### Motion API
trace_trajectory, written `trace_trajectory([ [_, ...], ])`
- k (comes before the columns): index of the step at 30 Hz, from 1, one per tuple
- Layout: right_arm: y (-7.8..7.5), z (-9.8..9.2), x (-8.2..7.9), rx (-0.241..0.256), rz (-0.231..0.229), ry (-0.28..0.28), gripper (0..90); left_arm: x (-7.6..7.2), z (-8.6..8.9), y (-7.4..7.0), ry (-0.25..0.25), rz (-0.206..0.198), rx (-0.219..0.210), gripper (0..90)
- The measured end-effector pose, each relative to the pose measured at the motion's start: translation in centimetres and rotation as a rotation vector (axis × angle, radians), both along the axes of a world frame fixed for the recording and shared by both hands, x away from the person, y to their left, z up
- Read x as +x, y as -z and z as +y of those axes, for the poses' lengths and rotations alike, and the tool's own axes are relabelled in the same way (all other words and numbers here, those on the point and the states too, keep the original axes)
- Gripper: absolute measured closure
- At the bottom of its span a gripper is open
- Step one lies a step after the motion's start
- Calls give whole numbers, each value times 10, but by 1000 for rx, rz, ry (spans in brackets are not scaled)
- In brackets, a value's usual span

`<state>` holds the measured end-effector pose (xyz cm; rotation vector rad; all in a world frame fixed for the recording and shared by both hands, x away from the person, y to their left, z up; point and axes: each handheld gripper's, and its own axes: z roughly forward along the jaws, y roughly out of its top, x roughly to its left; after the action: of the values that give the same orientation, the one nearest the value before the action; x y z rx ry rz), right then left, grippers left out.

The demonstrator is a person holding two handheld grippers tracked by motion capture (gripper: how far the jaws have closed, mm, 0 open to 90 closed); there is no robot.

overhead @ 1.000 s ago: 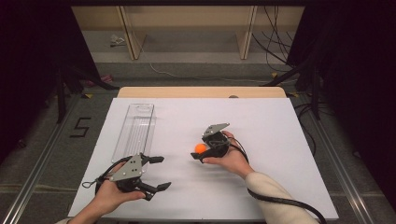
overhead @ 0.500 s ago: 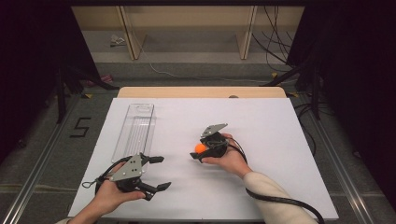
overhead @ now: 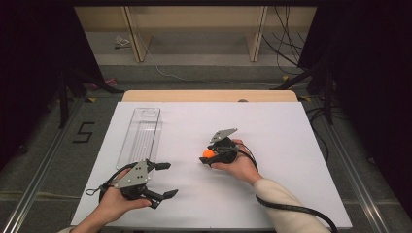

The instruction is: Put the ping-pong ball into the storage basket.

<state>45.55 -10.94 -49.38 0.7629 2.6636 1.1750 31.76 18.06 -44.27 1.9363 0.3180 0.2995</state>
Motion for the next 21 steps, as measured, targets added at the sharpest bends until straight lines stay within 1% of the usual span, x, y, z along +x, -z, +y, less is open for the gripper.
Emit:
trace_trajectory([
  [2, 0, 0, 0, 0, 3, -6, 434, 0, 0, 0, 0, 0, 1, 168],
  [6, 0, 0, 0, 0, 2, -10, 467, 0, 0, 0, 1, 0, 1, 168],
  [7, -1, 0, -1, 1, 0, -16, 499, 0, 0, 0, 1, 0, 1, 168],
  [21, -4, 0, -1, 11, -10, -20, 511, 0, 0, 0, 1, -1, 2, 169],
])
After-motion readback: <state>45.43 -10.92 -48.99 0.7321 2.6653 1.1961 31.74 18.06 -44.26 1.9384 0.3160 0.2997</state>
